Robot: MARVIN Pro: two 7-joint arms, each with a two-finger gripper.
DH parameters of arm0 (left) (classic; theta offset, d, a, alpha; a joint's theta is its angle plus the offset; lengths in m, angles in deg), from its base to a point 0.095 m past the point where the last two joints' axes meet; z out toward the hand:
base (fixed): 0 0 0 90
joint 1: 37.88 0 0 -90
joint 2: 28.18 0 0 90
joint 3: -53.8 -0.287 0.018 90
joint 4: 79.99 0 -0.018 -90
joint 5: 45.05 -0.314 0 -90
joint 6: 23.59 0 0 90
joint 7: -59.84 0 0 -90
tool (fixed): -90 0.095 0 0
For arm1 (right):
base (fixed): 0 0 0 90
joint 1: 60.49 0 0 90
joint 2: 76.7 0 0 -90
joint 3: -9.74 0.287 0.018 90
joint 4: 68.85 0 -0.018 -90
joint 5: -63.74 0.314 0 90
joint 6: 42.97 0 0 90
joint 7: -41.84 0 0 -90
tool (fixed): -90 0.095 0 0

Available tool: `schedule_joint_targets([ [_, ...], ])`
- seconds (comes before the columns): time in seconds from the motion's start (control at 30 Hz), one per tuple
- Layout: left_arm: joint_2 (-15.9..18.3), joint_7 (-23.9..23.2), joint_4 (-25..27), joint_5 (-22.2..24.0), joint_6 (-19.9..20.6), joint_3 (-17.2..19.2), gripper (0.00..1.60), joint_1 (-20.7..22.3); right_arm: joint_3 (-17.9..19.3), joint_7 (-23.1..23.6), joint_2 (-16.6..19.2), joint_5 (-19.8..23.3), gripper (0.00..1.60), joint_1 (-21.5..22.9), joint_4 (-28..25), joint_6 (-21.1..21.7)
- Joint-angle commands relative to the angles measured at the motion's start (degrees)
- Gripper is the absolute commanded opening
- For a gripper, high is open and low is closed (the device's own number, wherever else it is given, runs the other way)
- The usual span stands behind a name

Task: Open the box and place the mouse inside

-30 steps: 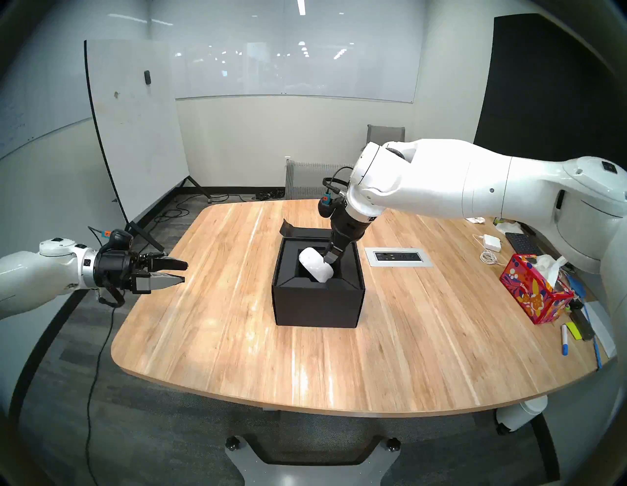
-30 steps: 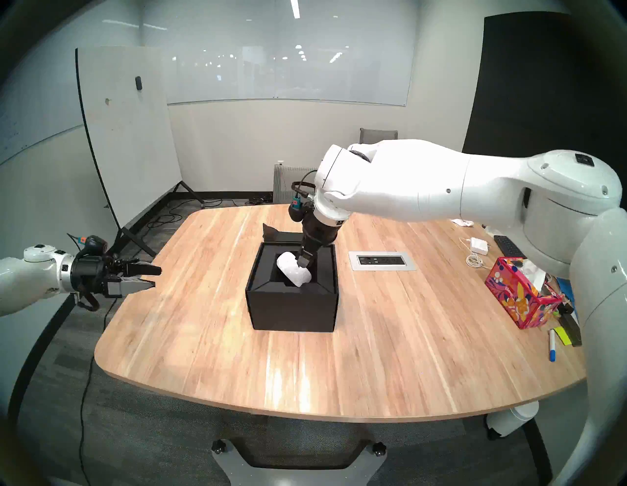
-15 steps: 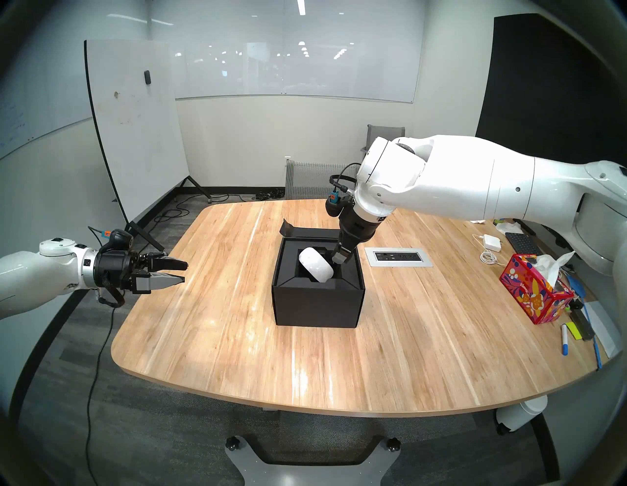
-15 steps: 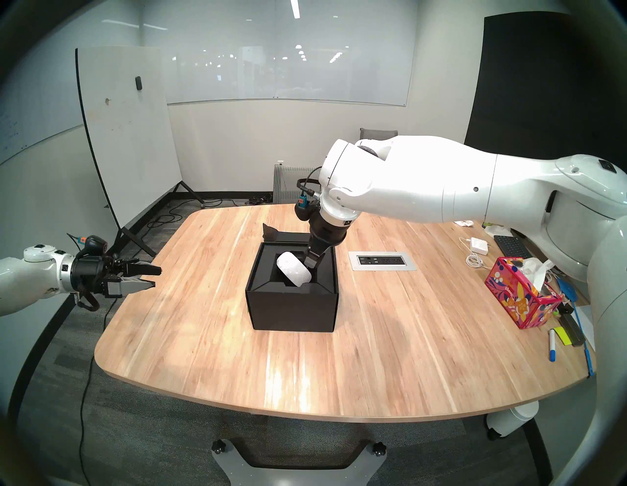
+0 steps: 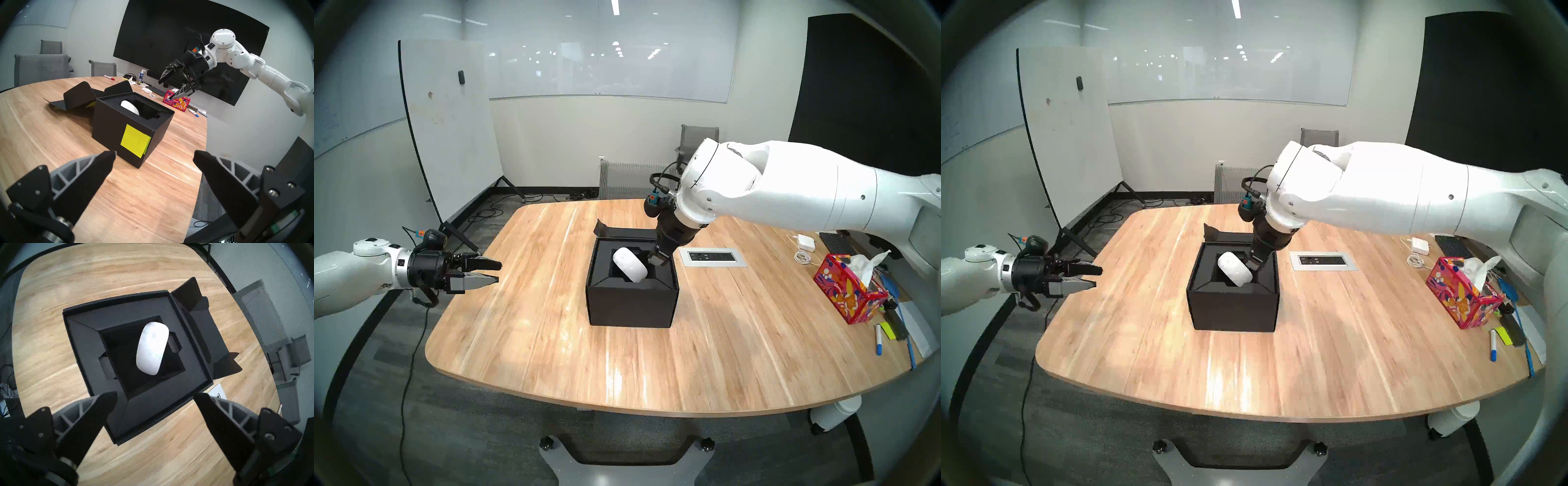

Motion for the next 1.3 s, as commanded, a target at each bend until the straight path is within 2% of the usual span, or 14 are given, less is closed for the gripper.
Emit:
schedule_joint_targets([
  [0.0,-0.1,0.0,0.1,0.4,0.0,0.6,1.6,0.7,0.8,-6.0,4.3,3.5,1.6,0.7,-3.2,-0.1],
  [0.47,-0.1,0.0,0.1,0.4,0.0,0.6,1.6,0.7,0.7,-16.5,12.3,8.8,1.6,-0.4,-11.7,-0.1],
  [0.77,-0.1,0.0,0.1,0.5,0.0,0.6,1.6,0.7,0.4,-24.5,17.0,10.9,1.6,-1.8,-18.8,-0.3],
  [1.03,-0.1,0.0,0.1,0.5,0.0,0.6,1.6,0.7,-0.1,-31.8,20.8,12.0,1.6,-3.8,-25.5,-2.3],
  [1.23,-0.1,0.0,0.1,0.4,0.0,0.6,1.6,0.7,-1.6,-36.5,24.5,12.9,1.6,-4.1,-30.1,-3.2],
  [1.27,-0.1,0.0,0.1,0.4,0.0,0.6,1.6,0.7,-1.5,-36.8,26.0,12.5,1.6,-4.6,-31.3,-3.5],
])
